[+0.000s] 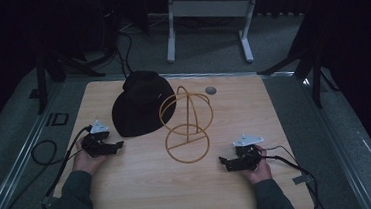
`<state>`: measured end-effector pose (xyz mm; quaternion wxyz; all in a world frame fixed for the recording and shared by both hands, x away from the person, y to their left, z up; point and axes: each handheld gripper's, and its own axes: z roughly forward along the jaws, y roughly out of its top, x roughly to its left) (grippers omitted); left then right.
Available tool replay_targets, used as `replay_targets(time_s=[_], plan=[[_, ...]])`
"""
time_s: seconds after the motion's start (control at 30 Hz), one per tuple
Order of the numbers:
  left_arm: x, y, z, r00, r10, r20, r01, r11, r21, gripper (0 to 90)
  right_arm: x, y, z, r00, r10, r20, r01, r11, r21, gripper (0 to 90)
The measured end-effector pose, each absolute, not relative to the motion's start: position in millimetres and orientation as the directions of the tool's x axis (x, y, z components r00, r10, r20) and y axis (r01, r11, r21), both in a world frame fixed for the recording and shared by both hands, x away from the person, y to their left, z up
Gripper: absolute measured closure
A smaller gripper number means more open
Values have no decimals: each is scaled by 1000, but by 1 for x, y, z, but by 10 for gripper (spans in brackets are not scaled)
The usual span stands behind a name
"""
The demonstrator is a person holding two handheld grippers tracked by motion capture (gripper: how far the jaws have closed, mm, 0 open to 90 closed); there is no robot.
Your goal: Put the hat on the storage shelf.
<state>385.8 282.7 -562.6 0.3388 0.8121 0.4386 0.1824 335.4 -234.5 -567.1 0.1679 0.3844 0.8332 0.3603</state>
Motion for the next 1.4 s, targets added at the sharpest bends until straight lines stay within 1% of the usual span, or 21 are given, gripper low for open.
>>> replay_targets(time_s=[0.1,0.13,0.23,0.27,0.43,0.63,0.9,1.13,1.4], plan=[[386,284,-562,547,837,0,588,-384,712,322,335,-234,-567,-648,762,-3,520,445,729,137],[385,284,-562,540,841,-1,592,-380,711,322,335,-234,-567,-648,762,-2,520,445,729,137],[384,286,-561,533,846,-7,598,-371,711,401,335,-234,-567,-648,762,-3,520,445,729,137],[384,288,-559,534,845,-29,609,-361,706,419,335,-235,-567,-648,762,-3,521,446,728,138],[382,292,-554,532,846,-42,610,-348,712,463,335,-234,-567,-648,762,-2,520,444,729,137],[380,294,-542,529,848,-28,617,-361,700,483,335,-234,-567,-648,762,-2,521,444,729,137],[384,293,-528,535,844,-23,627,-379,680,538,335,-235,-567,-648,762,-3,521,445,728,137],[390,290,-511,547,837,-9,625,-401,670,550,335,-234,-567,-648,762,-2,521,445,728,137],[400,288,-496,560,828,-18,634,-414,653,563,335,-235,-567,-648,761,-3,520,446,728,137]])
